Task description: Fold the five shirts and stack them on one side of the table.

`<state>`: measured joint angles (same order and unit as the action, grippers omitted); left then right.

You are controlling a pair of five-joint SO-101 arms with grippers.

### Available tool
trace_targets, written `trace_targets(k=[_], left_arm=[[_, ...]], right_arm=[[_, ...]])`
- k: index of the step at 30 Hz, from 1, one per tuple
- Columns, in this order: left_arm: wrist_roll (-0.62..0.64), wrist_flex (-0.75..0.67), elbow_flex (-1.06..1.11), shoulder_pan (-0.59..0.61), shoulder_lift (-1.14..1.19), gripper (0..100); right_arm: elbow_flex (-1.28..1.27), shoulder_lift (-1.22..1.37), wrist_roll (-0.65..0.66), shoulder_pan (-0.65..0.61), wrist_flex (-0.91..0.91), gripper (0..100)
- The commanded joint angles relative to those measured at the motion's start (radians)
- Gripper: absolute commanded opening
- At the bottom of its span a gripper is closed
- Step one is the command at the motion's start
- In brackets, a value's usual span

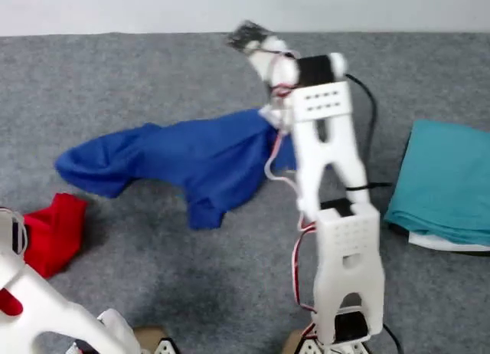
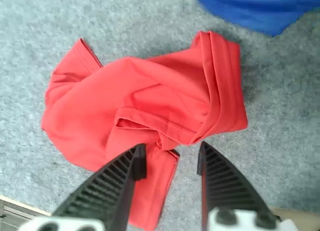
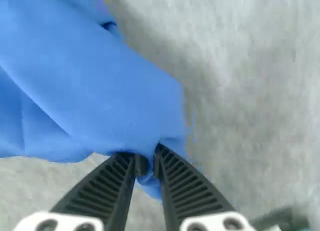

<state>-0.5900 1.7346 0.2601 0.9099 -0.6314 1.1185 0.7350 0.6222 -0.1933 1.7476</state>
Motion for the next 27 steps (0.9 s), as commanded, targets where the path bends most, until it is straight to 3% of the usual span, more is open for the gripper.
trace_targets(k=[1,4,7,14,27], left_arm=[[0.017,0.002,0.008,0.002,-0.025,17],[0.052,0.002,0.012,0.002,-0.025,17],[0.066,0.003,0.012,0.002,-0.025,17],[0.066,0.003,0.028,0.002,-0.025,17],[0.066,0.000,0.077,0.002,-0.025,17]], right_arm=[[0.002,-0.031,0.018,0.116,-0.053,2.5],[0.028,-0.035,0.005,0.127,-0.042,14.6],[0.117,-0.064,-0.127,0.096,0.001,25.1],[0.098,-0.173,-0.150,-0.024,0.051,25.2],[-0.713,-0.493,-0.152,-0.197,0.048,20.6]])
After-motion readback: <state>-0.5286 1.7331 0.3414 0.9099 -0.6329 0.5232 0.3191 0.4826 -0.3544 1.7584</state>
